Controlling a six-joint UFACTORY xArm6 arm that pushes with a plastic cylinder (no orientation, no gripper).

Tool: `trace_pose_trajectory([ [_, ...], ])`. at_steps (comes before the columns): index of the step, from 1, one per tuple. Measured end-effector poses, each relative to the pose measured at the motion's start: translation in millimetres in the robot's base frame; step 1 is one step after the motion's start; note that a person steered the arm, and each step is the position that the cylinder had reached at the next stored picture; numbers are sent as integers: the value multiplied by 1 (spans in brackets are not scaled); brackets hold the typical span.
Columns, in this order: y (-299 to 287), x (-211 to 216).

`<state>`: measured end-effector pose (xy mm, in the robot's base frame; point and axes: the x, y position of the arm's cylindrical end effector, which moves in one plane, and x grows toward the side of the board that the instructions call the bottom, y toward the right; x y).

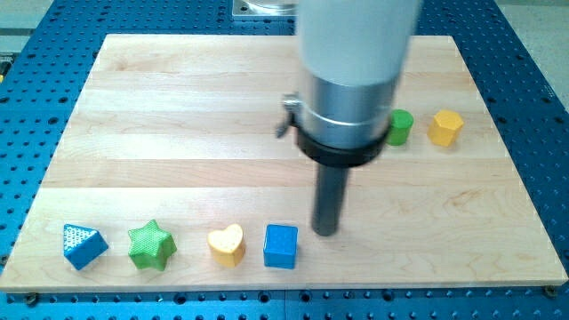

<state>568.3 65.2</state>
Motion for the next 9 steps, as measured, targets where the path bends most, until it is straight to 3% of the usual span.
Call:
trace_pose_trajectory([
  [1,15,40],
  [4,-67,50],
  [5,-44,44],
  [6,-37,-4],
  [9,-97,-21],
])
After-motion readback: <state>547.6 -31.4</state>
